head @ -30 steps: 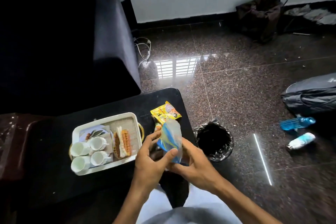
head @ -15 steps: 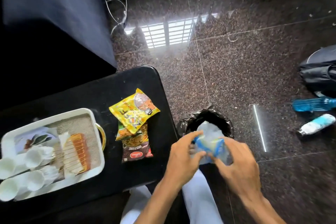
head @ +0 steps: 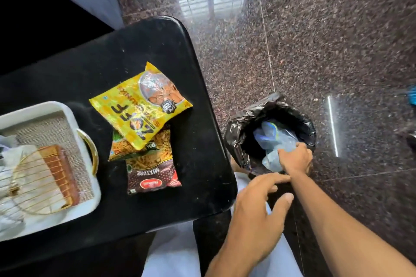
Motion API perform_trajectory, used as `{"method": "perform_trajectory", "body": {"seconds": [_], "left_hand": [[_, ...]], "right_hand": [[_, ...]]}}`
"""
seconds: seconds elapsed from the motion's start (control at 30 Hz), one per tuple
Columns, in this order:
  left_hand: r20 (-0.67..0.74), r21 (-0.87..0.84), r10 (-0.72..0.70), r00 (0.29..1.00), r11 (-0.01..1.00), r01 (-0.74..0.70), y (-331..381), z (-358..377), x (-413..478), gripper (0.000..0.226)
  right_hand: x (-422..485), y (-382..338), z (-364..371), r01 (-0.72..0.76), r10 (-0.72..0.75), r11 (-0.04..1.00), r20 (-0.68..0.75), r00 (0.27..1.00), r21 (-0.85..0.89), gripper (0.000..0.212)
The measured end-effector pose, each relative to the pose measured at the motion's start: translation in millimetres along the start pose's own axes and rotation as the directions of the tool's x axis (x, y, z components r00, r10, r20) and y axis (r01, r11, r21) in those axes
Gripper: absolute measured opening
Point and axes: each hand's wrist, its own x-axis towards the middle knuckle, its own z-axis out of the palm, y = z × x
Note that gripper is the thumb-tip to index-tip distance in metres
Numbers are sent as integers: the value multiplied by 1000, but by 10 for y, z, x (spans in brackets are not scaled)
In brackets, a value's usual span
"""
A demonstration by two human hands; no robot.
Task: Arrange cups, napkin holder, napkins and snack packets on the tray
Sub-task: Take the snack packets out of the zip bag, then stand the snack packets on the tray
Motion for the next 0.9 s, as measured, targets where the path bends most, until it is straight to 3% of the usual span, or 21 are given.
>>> {"method": "perform_trajectory", "body": {"seconds": [0.1,0.2,0.33,0.43,0.5,0.53,0.6,0.7,0.8,0.9], "left_hand": [[-83,-95,-26,996,995,18,69,-304,-196,30],[-322,-133,27,946,988,-73,149,-722,-329,26],[-701,12,134,700,984,-176,231,-1484,-376,20],[-782,206,251,571,968,-145,244,-2059,-276,25],[-829,203,206,519,977,-64,229,-2339,-156,28],[-844,146,132,520,989,-14,217,-2446,-95,32],[-820,11,-52,571,994,106,176,-2588,6,45],[-736,-147,-244,631,968,203,107,-2644,88,67],[-694,-151,-255,673,966,209,44,-2592,114,78],[-699,-132,-203,686,979,155,29,-2523,106,83]], "right_hand": [[-127,-155,-41,61,-59,997,33,998,-38,47],[-424,-474,-236,242,-242,970,52,969,19,36],[-1131,-1029,-590,487,-494,848,-20,869,209,16],[-1708,-1358,-745,528,-594,749,51,803,400,12],[-1988,-1511,-721,598,-683,686,81,726,414,18],[-2078,-1576,-668,633,-710,673,95,697,383,23],[-2157,-1691,-512,618,-688,712,155,709,334,37],[-2178,-1847,-279,365,-513,828,312,800,425,56],[-2214,-1972,-130,158,-425,812,385,819,561,57],[-2245,-2035,-47,158,-434,787,353,829,596,50]]}}
